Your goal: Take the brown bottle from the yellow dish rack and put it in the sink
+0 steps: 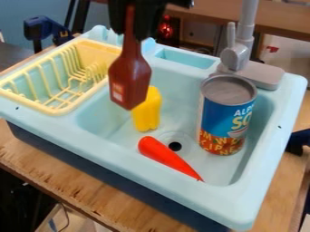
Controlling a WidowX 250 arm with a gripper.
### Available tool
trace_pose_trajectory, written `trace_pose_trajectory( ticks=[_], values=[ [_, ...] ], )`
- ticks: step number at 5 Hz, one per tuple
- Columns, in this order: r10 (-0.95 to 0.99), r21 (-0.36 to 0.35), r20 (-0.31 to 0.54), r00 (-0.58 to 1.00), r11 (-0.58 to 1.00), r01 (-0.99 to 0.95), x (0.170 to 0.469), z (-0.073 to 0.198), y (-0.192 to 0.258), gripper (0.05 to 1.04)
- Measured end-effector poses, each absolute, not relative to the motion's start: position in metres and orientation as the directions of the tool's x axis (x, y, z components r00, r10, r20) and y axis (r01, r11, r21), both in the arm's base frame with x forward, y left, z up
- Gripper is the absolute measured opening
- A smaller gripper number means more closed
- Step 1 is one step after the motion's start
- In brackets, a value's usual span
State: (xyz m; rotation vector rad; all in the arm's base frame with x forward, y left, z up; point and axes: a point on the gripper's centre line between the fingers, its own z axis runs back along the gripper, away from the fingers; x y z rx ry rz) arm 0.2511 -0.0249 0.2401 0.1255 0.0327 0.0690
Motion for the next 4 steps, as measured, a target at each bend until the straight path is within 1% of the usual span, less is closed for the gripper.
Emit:
trace_pose_trajectory(
  ticks=[1,3,4],
  values=[
    [0.062,0.134,-0.067,0.996,0.990,-0.052,0.253,0.223,-0.025,0.334],
    [0.070,0.109,-0.088,0.994,0.992,-0.061,0.260,0.198,-0.010,0.334],
    [0.074,0.098,-0.100,0.992,0.993,-0.064,0.261,0.190,-0.003,0.334]
  ],
)
